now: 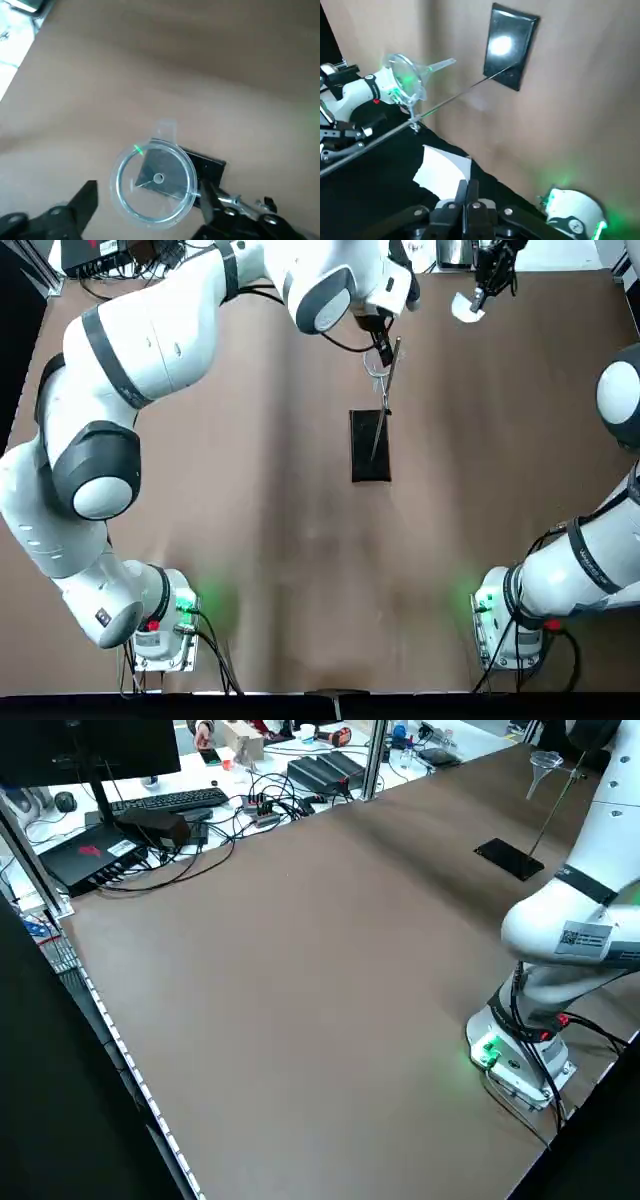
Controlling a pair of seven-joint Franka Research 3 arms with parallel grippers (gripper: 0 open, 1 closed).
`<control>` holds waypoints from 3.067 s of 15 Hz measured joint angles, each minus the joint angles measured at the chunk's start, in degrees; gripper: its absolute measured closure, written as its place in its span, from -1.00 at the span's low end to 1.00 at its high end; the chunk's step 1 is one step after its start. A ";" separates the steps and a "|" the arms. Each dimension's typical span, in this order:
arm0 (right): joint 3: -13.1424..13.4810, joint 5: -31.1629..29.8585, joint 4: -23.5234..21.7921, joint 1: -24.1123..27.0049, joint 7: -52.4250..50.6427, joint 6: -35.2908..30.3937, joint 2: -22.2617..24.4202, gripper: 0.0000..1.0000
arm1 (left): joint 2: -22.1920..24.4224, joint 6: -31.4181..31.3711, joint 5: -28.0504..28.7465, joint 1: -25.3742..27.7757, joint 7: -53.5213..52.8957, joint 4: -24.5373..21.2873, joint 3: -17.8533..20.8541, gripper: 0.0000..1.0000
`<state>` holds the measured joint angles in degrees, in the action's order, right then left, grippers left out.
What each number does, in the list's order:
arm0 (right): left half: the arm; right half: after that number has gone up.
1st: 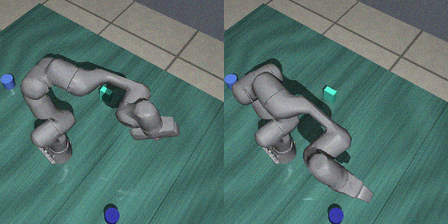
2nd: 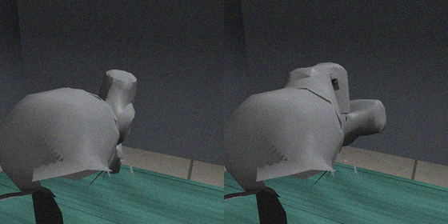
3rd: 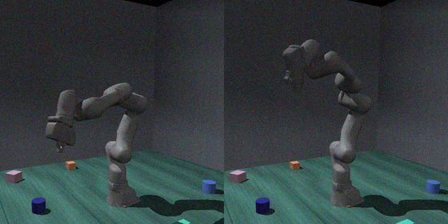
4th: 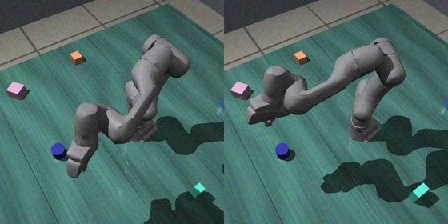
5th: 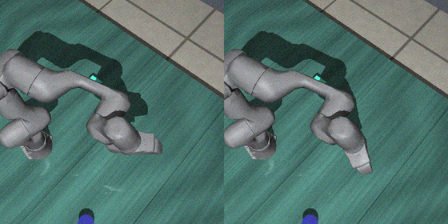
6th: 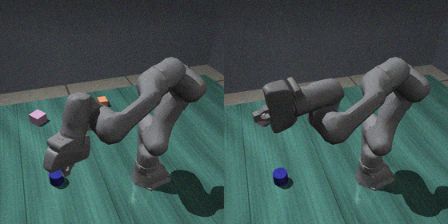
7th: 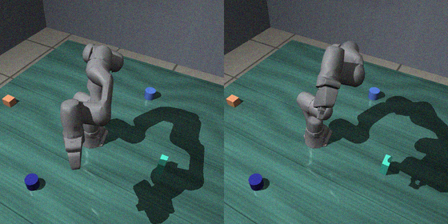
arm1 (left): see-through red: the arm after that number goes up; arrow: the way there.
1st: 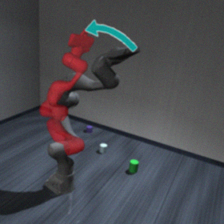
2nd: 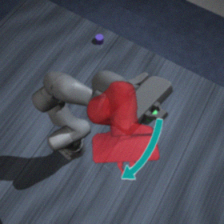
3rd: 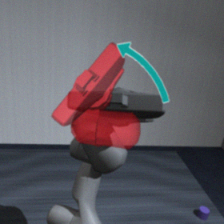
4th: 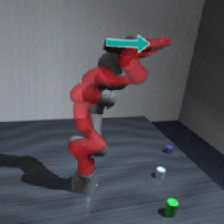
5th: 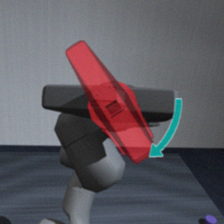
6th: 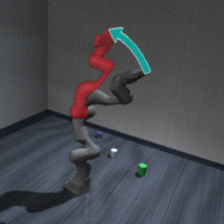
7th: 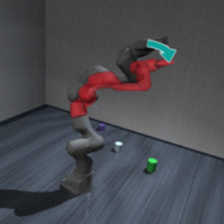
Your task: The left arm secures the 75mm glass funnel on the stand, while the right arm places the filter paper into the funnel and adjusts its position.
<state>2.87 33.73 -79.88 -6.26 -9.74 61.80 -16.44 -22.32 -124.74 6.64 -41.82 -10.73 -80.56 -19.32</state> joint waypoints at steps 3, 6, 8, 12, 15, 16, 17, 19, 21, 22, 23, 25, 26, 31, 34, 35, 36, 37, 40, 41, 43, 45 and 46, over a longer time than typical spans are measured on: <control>-0.07 2.80 0.12 -3.21 4.71 0.37 0.00 0.98 | 1.47 0.80 0.32 1.00 8.34 0.17 0.73 -1.00; -0.06 4.63 1.42 -6.24 9.11 1.41 0.02 0.98 | 3.02 5.91 0.32 4.64 16.78 0.18 0.94 -1.00; -0.06 4.80 1.78 -9.03 11.82 4.58 0.01 0.98 | 3.40 9.25 0.30 7.46 25.87 0.18 0.97 -1.00; -0.05 4.85 1.74 -14.18 14.43 11.36 -0.11 0.98 | 3.40 16.65 0.30 13.92 36.81 -0.14 1.15 -1.00; -0.05 4.85 1.43 -16.76 16.02 14.29 -1.16 0.97 | 2.75 22.59 -0.34 23.07 37.41 -1.22 1.29 -1.00; -0.04 4.85 1.35 -17.17 16.08 14.50 -1.73 0.97 | 2.35 23.83 -0.72 26.42 37.34 -1.32 1.35 -1.00; 0.00 4.85 1.30 -17.43 16.08 14.56 -2.40 0.97 | 2.00 24.66 -0.88 29.63 37.30 -1.42 1.41 -1.00; 0.02 4.85 1.02 -17.91 16.08 14.52 -3.64 0.97 | 1.15 25.37 -0.88 35.82 35.26 -1.65 1.45 -1.00; 0.02 4.84 0.30 -18.81 16.08 14.52 -4.64 0.96 | 0.45 26.04 -0.88 40.67 27.48 -1.96 1.48 -1.00; 0.02 4.84 -0.01 -19.54 16.08 14.56 -5.44 0.92 | 0.27 27.10 -0.88 44.45 21.77 -2.38 1.51 -1.00; 0.02 4.84 -0.12 -19.69 16.08 14.58 -5.64 0.91 | 0.40 27.41 -0.78 45.69 20.14 -2.39 1.67 -1.00; 0.07 4.83 -0.20 -19.72 16.07 14.58 -5.83 0.89 | 1.46 27.98 0.01 47.10 18.52 -2.58 2.46 -1.00; 0.13 4.83 -0.21 -19.72 16.06 14.58 -5.88 0.81 | 2.49 28.25 0.22 47.61 18.42 -2.96 2.64 -1.00; 0.47 4.84 -0.22 -19.70 16.05 14.57 -5.92 -0.09 | 10.20 28.40 0.83 49.71 18.00 -8.27 2.34 -1.00; 0.87 4.84 -0.10 -19.15 16.02 14.56 -5.91 -0.22 | 11.86 27.43 0.83 53.13 12.41 -9.11 1.47 -1.00; 0.99 4.84 0.06 -18.38 16.01 14.57 -5.90 -0.22 | 12.02 27.00 0.82 53.70 10.43 -9.06 1.47 -1.00; 1.15 4.84 0.29 -17.26 15.84 14.56 -5.88 -0.22 | 12.09 26.87 0.79 53.95 9.25 -8.81 1.54 -1.00; 1.33 4.82 0.54 -15.87 15.52 14.53 -5.81 -0.22 | 12.24 26.83 0.79 53.70 8.76 -8.45 2.09 -1.00; 1.66 2.73 0.79 -10.23 13.88 13.22 -5.45 -0.22 | 14.58 29.26 -2.26 43.80 8.38 -7.92 14.16 -1.00; 1.73 1.04 0.79 -8.60 13.41 12.95 -5.39 -0.22 | 15.75 30.89 -5.03 40.68 8.38 -7.91 18.23 -1.00; 1.81 -3.74 0.82 -6.35 12.90 12.93 -5.29 -0.22 | 18.28 34.66 -8.12 39.22 8.79 -8.28 20.85 -1.00; 1.87 -9.37 1.07 -5.00 12.70 12.98 -4.88 -0.25 | 20.56 36.02 -9.00 39.16 10.08 -9.54 21.02 -1.00; 1.90 -12.48 1.34 -4.50 12.64 13.01 -4.44 -0.39 | 21.36 36.10 -9.07 38.97 10.64 -10.36 21.02 -1.00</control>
<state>4.78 21.24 -78.53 -10.76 2.90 74.81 -20.89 -0.96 -88.64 -2.43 -2.85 -0.09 -90.91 1.70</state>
